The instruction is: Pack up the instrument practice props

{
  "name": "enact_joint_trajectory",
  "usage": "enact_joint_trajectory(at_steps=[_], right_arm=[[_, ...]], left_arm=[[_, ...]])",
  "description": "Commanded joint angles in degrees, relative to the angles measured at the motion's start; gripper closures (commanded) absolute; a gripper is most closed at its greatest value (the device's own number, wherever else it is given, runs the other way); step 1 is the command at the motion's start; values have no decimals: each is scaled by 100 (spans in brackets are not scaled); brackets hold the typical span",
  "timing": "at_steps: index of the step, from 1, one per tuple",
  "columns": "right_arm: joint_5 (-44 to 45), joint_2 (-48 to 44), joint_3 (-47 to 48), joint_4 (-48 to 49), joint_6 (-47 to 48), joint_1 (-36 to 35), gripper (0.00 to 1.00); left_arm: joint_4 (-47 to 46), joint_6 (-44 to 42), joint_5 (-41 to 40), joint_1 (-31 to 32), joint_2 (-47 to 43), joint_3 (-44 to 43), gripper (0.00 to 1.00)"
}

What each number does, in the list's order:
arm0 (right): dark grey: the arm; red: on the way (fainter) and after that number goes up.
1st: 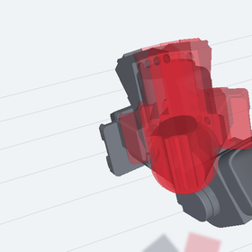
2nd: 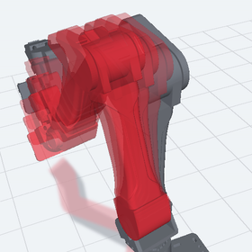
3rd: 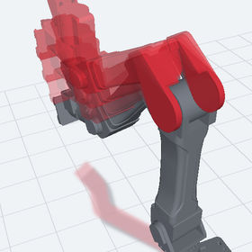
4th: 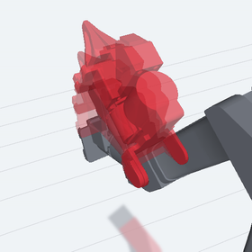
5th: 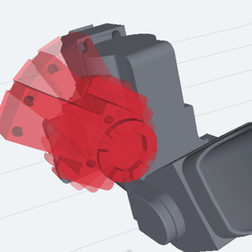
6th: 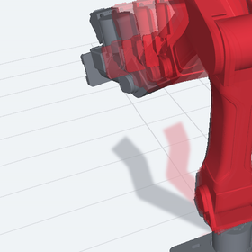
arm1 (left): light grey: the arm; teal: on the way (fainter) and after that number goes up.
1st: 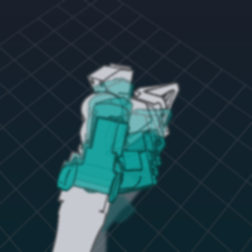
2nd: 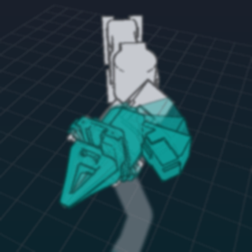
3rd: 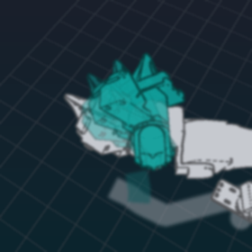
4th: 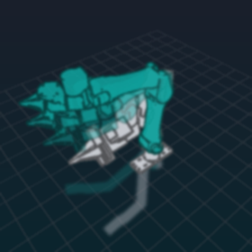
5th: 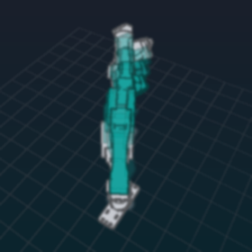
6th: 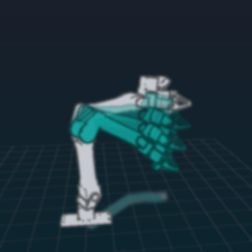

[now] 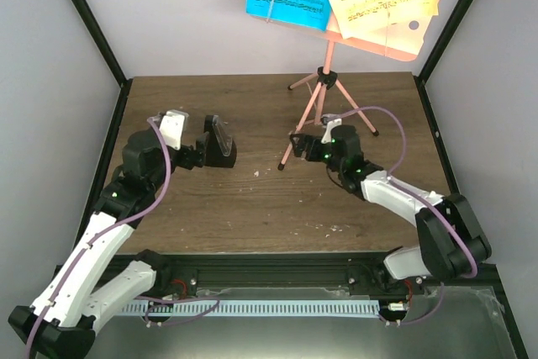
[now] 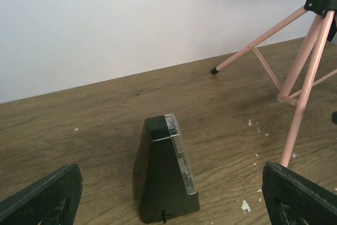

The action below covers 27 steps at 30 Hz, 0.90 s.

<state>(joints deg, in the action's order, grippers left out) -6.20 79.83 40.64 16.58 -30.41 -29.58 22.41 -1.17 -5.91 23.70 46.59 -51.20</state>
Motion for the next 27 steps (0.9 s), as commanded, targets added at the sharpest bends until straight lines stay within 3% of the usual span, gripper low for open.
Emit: enact_joint_trajectory(at_steps=[1,7,27], right_arm=[[-362,-174,215,-822,-105,606,0],[-844,-176,643,-951,87,907,2],[-781,1323,1634,99,-222,939,40]], left_arm=[[-42,19,108,-32,87,-16,5],[-19,43,324,-32,123,-13,5],[-4,22,328,-37,118,-17,5]])
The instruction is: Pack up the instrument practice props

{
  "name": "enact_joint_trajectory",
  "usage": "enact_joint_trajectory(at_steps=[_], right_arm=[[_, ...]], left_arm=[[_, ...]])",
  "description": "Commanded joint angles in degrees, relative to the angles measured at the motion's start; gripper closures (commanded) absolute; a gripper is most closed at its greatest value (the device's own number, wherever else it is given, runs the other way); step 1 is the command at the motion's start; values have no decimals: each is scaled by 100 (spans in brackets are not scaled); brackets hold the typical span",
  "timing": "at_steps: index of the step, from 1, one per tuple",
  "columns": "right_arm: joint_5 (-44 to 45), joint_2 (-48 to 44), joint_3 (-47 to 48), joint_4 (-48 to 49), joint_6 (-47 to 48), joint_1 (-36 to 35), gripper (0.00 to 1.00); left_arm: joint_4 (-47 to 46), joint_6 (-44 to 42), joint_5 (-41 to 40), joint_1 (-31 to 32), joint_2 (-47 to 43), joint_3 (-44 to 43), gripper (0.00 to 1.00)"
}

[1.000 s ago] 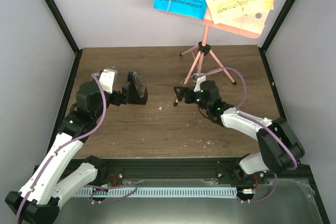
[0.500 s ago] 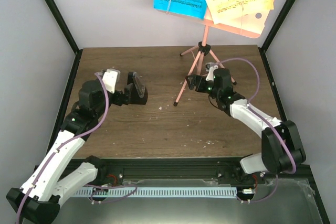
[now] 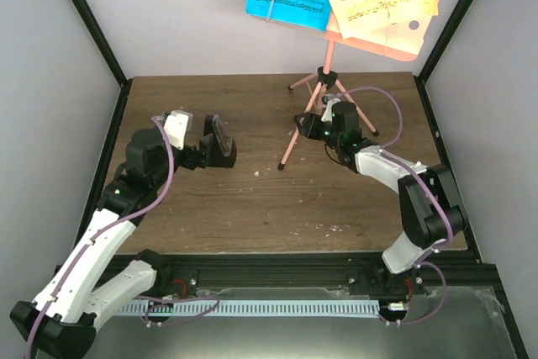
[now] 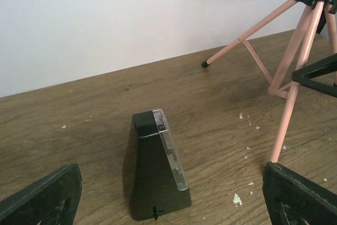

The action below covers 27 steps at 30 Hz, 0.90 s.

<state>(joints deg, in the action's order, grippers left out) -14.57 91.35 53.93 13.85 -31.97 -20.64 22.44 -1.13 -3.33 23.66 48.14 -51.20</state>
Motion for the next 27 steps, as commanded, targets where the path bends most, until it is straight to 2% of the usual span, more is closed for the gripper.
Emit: enact_joint_trajectory(at_steps=[1,8,12,23,27], right_arm=[[74,218,310,421,-72,48,42],[85,574,451,642,22,51,59],[23,700,469,742,-13,52,65],[-470,451,48,775,-250,50,98],[-812,287,-293,878,-286,47,99]], left_arm=[[-4,18,63,-29,-34,-21,5],[-11,16,70,-28,-2,-22,5],[-16,12,65,-29,26,-15,5],[-39,48,158,-28,210,-31,5],[-43,44,131,-28,160,-14,5]])
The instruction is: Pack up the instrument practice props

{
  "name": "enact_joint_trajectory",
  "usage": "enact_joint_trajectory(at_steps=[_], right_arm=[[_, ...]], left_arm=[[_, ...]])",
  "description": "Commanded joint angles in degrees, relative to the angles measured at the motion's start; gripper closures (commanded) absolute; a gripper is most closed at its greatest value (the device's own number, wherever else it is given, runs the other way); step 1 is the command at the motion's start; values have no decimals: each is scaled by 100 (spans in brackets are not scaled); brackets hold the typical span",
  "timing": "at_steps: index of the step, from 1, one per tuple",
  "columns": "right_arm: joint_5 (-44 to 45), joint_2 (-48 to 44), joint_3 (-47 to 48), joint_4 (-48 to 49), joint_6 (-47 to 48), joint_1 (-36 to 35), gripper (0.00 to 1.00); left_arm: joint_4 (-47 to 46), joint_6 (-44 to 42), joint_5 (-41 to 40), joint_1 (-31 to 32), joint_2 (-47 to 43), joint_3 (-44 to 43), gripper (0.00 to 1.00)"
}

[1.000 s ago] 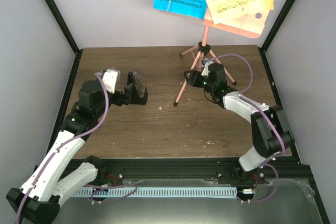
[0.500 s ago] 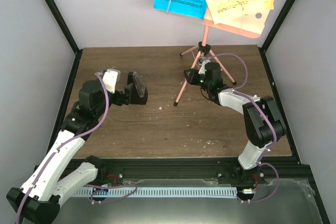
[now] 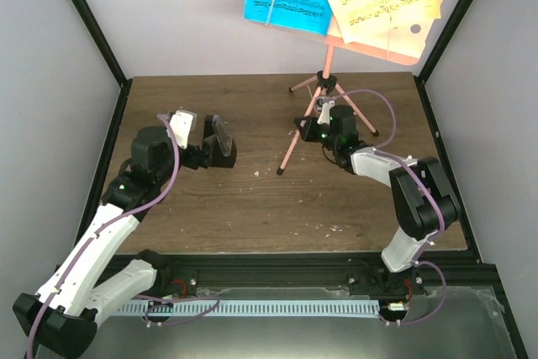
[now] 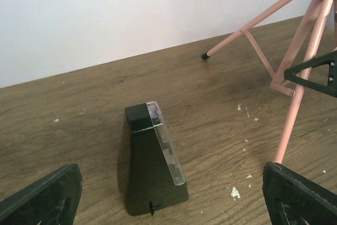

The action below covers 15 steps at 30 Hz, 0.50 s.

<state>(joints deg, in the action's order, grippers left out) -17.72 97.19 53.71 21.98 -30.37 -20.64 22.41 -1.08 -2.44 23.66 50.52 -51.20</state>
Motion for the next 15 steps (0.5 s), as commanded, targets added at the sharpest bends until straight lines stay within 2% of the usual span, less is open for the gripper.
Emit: enact_joint_trajectory(at_steps=[1,7,15], right_arm=[[-569,-340,-331,47,-437,45,99],[-1113,-785,-756,95,-300,40,99],[-2032,-1134,-1251,122,337,-76,99]], left_arm=[[-50,49,54,-28,-92,-6,5],[-53,60,87,-28,-116,-5,5],[-81,74,149,-28,-209,40,5]])
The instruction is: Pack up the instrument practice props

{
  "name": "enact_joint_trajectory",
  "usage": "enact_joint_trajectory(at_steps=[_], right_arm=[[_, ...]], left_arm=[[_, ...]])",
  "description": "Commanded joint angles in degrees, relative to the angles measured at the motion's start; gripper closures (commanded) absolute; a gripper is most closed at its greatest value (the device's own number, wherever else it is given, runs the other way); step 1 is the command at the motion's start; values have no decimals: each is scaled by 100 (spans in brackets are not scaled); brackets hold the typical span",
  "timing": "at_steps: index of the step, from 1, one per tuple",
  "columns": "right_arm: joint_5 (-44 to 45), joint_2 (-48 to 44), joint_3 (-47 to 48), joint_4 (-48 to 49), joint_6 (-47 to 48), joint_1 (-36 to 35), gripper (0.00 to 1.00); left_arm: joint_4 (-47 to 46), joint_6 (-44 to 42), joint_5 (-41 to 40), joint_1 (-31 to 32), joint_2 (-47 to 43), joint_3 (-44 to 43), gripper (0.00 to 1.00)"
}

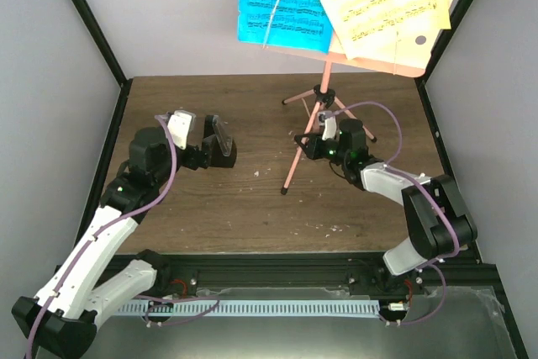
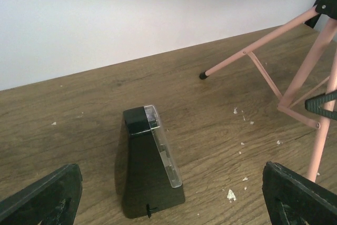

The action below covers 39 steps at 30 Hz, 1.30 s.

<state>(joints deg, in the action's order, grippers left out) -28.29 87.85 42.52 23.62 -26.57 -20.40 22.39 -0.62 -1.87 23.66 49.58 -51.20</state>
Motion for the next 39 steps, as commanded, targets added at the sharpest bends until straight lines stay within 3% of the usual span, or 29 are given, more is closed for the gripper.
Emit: enact_joint_trajectory(at_steps=[1,12,22,35,37,39], right_arm=[[-1090,-217,-169,-51,30,-122,99],[-1887,-201,-281,-183,701,-809,99],[-1699,-239,-255,-281,822,-983,96],[-1061,-941,-368,-717,1049,-976,9],[-954,-1144,-425,-899,1197,-979,1],[-815,-1354,-457,-1077,1339,-977,0]], left_arm=[[-89,32,90,-28,-134,44,6],[-129,39,82,-28,-237,90,6],[-174,58,85,-28,-337,128,6],[-272,38,-28,-28,-542,210,6],[-301,29,-45,-28,-570,229,6],[-309,15,-65,-28,-581,241,5]])
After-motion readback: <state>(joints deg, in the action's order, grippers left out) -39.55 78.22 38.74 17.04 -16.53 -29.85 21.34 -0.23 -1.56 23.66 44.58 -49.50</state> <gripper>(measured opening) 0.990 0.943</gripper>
